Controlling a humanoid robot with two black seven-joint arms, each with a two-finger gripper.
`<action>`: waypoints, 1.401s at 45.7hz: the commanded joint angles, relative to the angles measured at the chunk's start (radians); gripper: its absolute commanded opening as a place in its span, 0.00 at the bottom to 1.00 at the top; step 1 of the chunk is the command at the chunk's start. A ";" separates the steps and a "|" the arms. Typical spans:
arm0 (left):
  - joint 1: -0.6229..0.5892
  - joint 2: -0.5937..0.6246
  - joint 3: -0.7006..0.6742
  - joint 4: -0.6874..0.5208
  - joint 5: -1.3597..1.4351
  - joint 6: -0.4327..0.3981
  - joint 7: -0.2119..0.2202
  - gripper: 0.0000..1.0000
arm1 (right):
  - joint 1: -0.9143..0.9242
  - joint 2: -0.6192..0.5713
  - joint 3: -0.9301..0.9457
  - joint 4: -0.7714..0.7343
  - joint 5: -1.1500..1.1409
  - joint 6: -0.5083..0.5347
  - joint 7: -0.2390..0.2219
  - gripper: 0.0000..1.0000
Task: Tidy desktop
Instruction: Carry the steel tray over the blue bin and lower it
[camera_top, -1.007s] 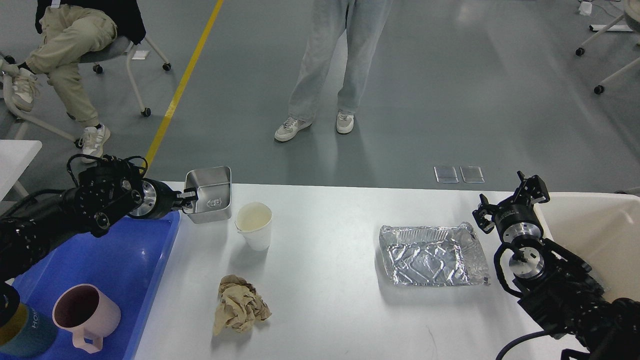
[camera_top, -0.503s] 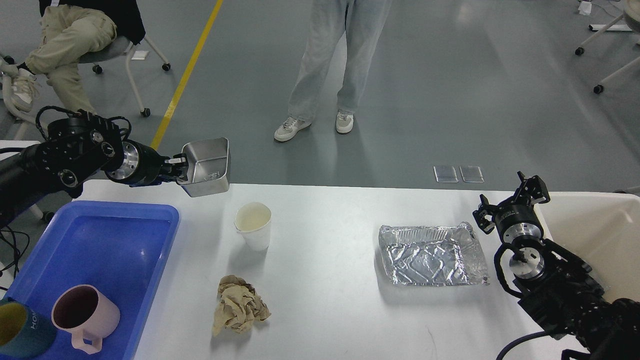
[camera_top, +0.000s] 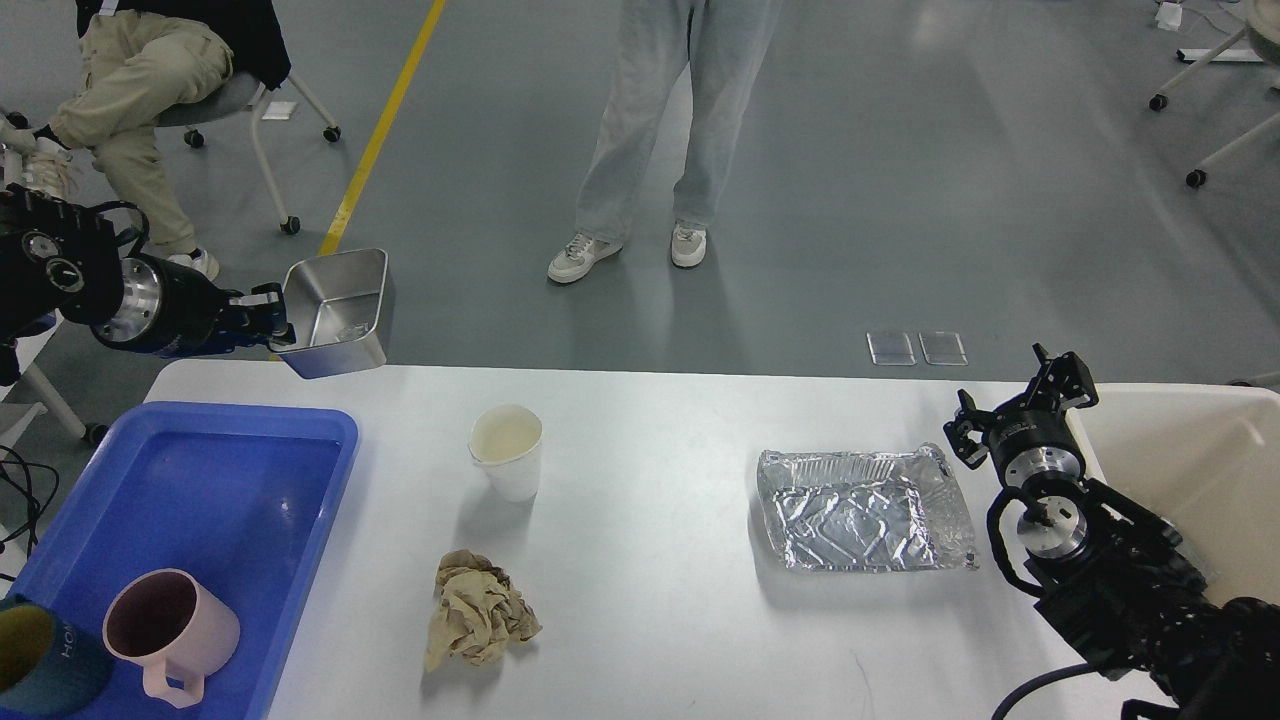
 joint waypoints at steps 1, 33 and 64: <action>0.037 0.049 0.007 -0.002 0.005 0.015 0.000 0.00 | 0.001 -0.001 0.000 0.001 0.000 0.000 0.000 1.00; 0.341 0.090 -0.002 0.001 0.000 0.219 -0.075 0.00 | -0.002 -0.002 0.000 -0.002 0.000 0.003 0.000 1.00; 0.486 0.063 -0.013 0.039 -0.041 0.469 -0.109 0.00 | -0.014 -0.017 0.000 0.000 0.000 0.006 0.000 1.00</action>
